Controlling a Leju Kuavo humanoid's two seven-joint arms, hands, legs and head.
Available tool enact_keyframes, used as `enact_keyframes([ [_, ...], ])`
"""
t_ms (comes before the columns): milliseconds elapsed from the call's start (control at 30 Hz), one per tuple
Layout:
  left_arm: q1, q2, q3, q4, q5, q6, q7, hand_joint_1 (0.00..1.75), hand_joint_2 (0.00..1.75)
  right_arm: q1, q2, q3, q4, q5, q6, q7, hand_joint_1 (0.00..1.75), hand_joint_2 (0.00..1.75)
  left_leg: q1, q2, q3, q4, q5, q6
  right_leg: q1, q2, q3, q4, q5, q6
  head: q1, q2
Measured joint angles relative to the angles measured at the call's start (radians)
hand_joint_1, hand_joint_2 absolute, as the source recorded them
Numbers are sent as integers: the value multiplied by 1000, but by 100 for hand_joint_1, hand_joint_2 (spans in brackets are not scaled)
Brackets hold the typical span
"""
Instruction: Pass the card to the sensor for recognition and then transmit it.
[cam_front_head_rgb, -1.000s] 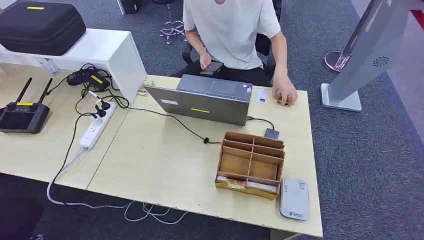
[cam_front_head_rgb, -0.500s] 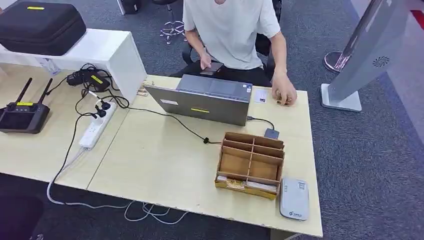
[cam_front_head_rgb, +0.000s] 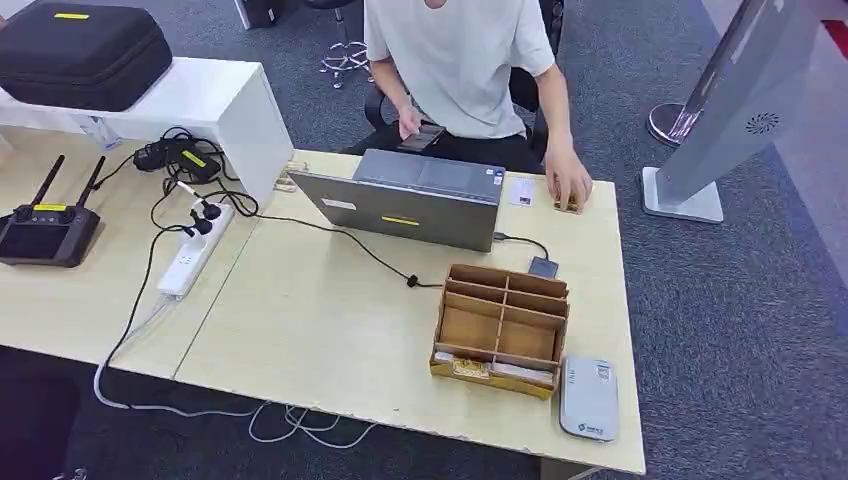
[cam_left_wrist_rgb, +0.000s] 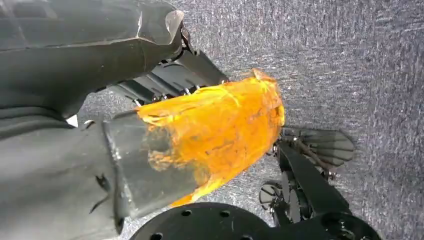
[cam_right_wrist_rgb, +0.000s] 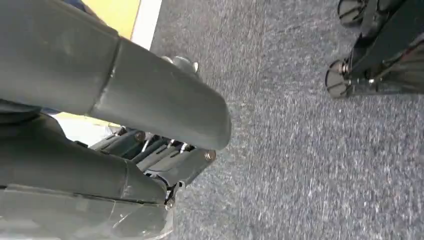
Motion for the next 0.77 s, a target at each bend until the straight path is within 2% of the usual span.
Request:
enact_keyframes([
  [233,20,9,-113,-13,100,15,-4,175,0,16,-7,71,-13,-99,2,-5,175,0,0,0,0,0,0,0,0,0,0,0,0,0,0,0],
  [533,24,12,-145,-14,106,15,-4,175,0,21,-10,96,-18,-104,2,-6,175,0,0,0,0,0,0,0,0,0,0,0,0,0,0,0],
  [567,25,13,-148,-14,106,15,-4,0,0,21,-11,97,-18,-104,2,-6,0,0,0,0,0,0,0,0,0,0,0,0,0,0,0,0],
  [767,25,15,-159,-14,106,15,-4,0,0,21,-11,100,-21,-104,2,-6,0,0,0,0,0,0,0,0,0,0,0,0,0,0,0,0],
])
